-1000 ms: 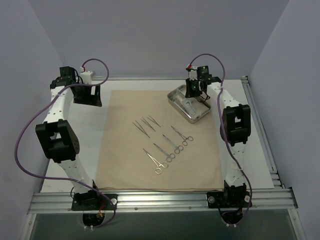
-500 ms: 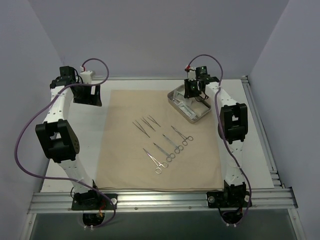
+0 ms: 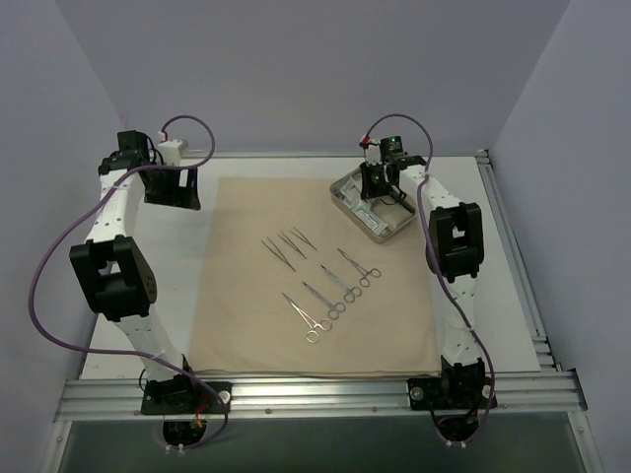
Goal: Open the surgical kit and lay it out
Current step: Pick up the medical item from the container, then place the medical item in the surgical kit.
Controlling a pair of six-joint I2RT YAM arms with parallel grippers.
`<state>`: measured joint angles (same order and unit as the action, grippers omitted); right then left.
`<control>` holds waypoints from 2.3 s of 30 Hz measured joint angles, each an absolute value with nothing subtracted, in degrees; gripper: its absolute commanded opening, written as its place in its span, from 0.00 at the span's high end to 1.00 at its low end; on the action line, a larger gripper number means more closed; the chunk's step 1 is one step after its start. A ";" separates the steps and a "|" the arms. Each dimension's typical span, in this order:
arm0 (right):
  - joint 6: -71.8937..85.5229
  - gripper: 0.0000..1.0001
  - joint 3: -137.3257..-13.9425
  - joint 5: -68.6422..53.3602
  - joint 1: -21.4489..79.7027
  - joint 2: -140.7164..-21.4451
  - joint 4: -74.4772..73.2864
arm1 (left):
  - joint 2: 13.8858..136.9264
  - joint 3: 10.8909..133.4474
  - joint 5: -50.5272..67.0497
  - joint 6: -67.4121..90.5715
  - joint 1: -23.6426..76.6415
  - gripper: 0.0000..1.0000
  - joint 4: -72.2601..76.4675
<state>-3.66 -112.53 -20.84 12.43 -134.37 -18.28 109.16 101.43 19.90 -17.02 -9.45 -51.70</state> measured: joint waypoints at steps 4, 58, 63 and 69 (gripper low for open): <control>-2.04 1.00 -110.74 -20.60 12.43 -131.50 -16.84 | 108.95 101.43 19.90 -17.02 -9.45 0.06 -51.70; 56.18 1.00 -69.49 -31.94 51.27 -126.48 41.95 | 82.48 75.57 19.77 -18.70 -12.19 0.06 -46.74; 56.55 0.83 -69.97 -32.25 51.27 -127.83 40.91 | 81.30 75.57 19.75 -18.76 -12.19 0.06 -46.41; 54.65 0.70 -71.20 -31.42 51.31 -126.93 38.46 | 81.28 75.57 19.75 -19.16 -12.19 0.06 -46.41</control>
<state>54.65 -71.20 -31.42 51.31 -126.93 38.46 81.28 75.57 19.75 -19.16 -12.19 -46.41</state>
